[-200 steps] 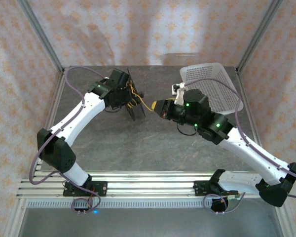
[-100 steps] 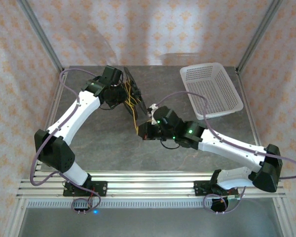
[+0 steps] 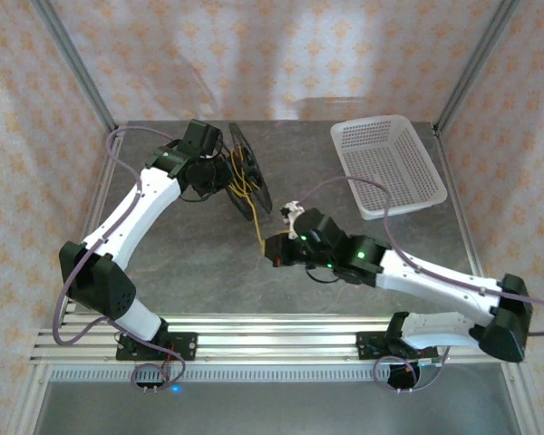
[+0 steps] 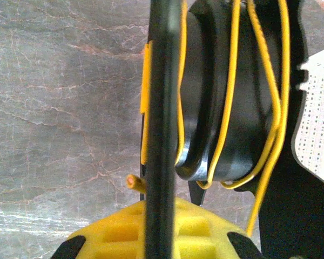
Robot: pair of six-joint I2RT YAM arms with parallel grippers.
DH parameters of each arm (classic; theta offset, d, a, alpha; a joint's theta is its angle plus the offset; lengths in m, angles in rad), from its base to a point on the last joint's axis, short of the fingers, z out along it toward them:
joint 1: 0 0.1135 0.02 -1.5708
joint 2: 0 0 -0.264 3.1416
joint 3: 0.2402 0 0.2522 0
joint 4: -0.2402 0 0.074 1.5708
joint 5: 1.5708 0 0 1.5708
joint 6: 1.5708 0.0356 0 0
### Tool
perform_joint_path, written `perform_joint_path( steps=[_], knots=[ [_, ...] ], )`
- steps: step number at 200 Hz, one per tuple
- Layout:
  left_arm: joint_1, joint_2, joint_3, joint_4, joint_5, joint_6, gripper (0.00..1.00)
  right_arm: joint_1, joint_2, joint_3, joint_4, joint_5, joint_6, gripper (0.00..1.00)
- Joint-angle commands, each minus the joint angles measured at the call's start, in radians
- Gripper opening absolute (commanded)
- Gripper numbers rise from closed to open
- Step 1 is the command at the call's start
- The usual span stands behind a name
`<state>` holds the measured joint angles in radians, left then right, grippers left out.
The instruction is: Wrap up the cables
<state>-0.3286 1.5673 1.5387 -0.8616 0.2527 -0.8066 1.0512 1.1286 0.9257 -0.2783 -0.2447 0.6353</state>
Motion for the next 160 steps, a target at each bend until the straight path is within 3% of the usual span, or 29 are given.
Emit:
perform_joint_path(
  steps=[1, 38, 85, 160],
  knots=[
    [0.075, -0.007, 0.108, 0.159, -0.079, -0.023, 0.00, 0.029, -0.144, -0.121, -0.074, 0.004, 0.046, 0.00],
    [0.092, 0.069, 0.237, 0.154, -0.006, -0.056, 0.00, 0.030, -0.197, -0.157, -0.037, 0.111, 0.080, 0.00],
    [0.092, 0.002, 0.145, 0.222, 0.021, -0.103, 0.00, 0.030, -0.109, -0.135, 0.018, 0.182, 0.088, 0.00],
    [0.112, -0.078, 0.087, 0.328, 0.137, -0.186, 0.00, 0.029, -0.146, -0.242, 0.085, 0.358, 0.235, 0.00]
  ],
)
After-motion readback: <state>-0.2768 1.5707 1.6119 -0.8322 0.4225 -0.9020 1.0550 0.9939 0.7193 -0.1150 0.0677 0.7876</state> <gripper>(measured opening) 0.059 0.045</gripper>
